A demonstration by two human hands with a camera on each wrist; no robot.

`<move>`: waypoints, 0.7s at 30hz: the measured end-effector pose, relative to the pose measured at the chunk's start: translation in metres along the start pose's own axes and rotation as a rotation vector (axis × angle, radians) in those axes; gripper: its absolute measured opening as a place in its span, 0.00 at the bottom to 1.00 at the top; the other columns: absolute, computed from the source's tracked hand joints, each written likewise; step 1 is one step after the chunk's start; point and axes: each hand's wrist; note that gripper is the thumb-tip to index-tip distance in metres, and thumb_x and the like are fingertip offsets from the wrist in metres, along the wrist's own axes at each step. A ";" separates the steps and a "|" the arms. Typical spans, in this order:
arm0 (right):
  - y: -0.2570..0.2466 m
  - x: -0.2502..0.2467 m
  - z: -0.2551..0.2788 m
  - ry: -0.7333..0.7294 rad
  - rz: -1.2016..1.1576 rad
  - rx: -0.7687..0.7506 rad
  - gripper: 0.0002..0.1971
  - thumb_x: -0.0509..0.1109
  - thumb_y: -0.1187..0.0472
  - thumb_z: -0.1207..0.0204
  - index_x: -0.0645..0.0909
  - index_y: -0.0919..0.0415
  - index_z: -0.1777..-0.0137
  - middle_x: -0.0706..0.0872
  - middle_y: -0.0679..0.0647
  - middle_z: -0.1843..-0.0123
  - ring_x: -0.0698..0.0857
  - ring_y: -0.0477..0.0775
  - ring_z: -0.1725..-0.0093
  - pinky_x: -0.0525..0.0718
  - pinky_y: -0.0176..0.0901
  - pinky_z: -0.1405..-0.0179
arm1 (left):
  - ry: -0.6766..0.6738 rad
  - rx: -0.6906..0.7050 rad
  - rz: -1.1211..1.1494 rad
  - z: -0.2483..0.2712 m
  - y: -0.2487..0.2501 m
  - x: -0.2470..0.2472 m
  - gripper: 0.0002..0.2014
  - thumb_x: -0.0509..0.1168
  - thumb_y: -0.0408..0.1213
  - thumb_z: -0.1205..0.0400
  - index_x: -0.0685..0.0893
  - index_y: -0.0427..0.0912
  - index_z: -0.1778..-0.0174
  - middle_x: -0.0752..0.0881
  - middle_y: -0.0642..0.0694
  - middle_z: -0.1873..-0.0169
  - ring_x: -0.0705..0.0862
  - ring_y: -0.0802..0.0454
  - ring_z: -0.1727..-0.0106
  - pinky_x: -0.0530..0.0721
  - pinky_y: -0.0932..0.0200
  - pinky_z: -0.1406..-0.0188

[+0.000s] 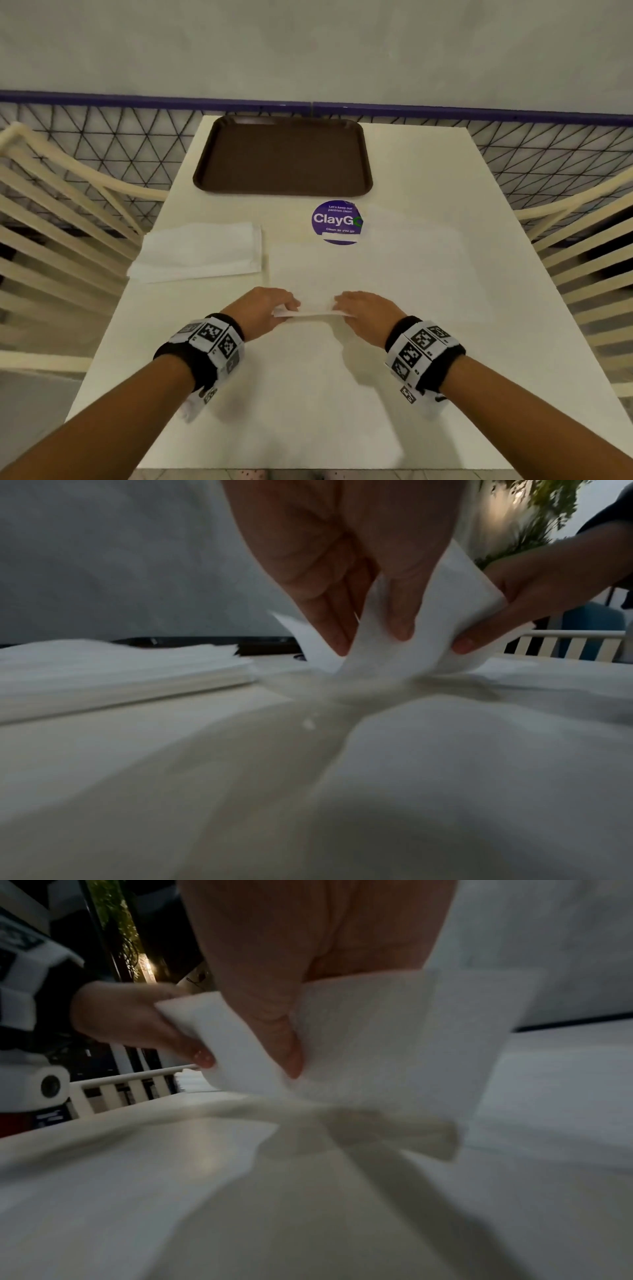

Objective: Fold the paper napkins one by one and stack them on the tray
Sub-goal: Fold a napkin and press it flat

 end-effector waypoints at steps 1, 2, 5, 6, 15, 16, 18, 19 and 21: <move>-0.004 0.005 -0.002 -0.043 -0.026 -0.004 0.19 0.55 0.64 0.17 0.75 0.58 0.29 0.76 0.53 0.27 0.73 0.54 0.26 0.70 0.43 0.28 | -0.021 -0.027 0.025 0.012 -0.008 0.002 0.12 0.65 0.32 0.19 0.83 0.36 0.41 0.84 0.49 0.37 0.81 0.53 0.35 0.67 0.78 0.44; -0.008 0.009 -0.003 -0.076 -0.054 -0.010 0.18 0.55 0.64 0.17 0.77 0.59 0.31 0.79 0.54 0.30 0.76 0.56 0.30 0.73 0.45 0.31 | -0.036 -0.055 0.054 0.022 -0.015 0.005 0.11 0.65 0.33 0.19 0.83 0.35 0.42 0.85 0.48 0.38 0.82 0.52 0.36 0.69 0.76 0.44; -0.018 0.017 -0.006 -0.110 -0.129 -0.036 0.14 0.57 0.64 0.18 0.81 0.63 0.38 0.86 0.58 0.42 0.83 0.59 0.41 0.78 0.45 0.42 | -0.070 -0.140 0.121 0.044 -0.028 0.010 0.07 0.62 0.37 0.17 0.83 0.39 0.50 0.88 0.45 0.51 0.83 0.51 0.53 0.72 0.75 0.60; -0.019 0.016 -0.007 -0.113 -0.158 -0.027 0.13 0.57 0.64 0.18 0.82 0.64 0.41 0.87 0.60 0.45 0.84 0.60 0.44 0.77 0.45 0.45 | -0.065 -0.160 0.136 0.048 -0.031 0.011 0.04 0.62 0.38 0.17 0.81 0.44 0.55 0.87 0.46 0.57 0.81 0.51 0.56 0.71 0.75 0.63; -0.019 -0.008 -0.032 -0.199 -0.326 0.196 0.17 0.64 0.61 0.20 0.78 0.71 0.36 0.83 0.64 0.36 0.80 0.60 0.34 0.74 0.44 0.43 | -0.071 -0.420 0.407 0.033 -0.048 -0.001 0.10 0.62 0.42 0.17 0.74 0.51 0.65 0.82 0.47 0.64 0.81 0.52 0.64 0.77 0.65 0.60; -0.017 -0.009 -0.034 -0.216 -0.343 0.242 0.18 0.64 0.60 0.20 0.77 0.72 0.35 0.83 0.64 0.35 0.80 0.61 0.34 0.76 0.48 0.38 | -0.106 -0.438 0.437 0.030 -0.050 -0.002 0.06 0.62 0.42 0.17 0.77 0.49 0.59 0.84 0.44 0.60 0.84 0.48 0.61 0.80 0.63 0.56; -0.009 -0.007 -0.035 -0.240 -0.397 0.302 0.18 0.66 0.59 0.21 0.78 0.70 0.35 0.83 0.61 0.36 0.80 0.59 0.34 0.76 0.49 0.34 | -0.180 -0.474 0.488 0.028 -0.053 -0.001 0.09 0.62 0.42 0.17 0.80 0.42 0.46 0.87 0.40 0.53 0.87 0.43 0.54 0.83 0.57 0.50; -0.005 -0.005 -0.034 -0.256 -0.451 0.328 0.18 0.68 0.59 0.22 0.79 0.67 0.35 0.84 0.59 0.39 0.82 0.58 0.36 0.78 0.49 0.35 | -0.228 -0.503 0.523 0.028 -0.053 0.000 0.12 0.61 0.41 0.17 0.79 0.38 0.43 0.88 0.40 0.52 0.87 0.43 0.54 0.85 0.58 0.50; 0.003 0.002 -0.033 -0.299 -0.592 0.395 0.19 0.72 0.59 0.25 0.80 0.62 0.35 0.84 0.55 0.46 0.84 0.58 0.43 0.81 0.53 0.38 | -0.312 -0.545 0.605 0.029 -0.051 0.003 0.14 0.61 0.37 0.16 0.78 0.32 0.39 0.87 0.38 0.50 0.87 0.44 0.55 0.86 0.63 0.58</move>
Point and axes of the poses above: each hand's wrist, its own z-axis away from the middle knuckle, its own x-axis out of the palm, y = z × x
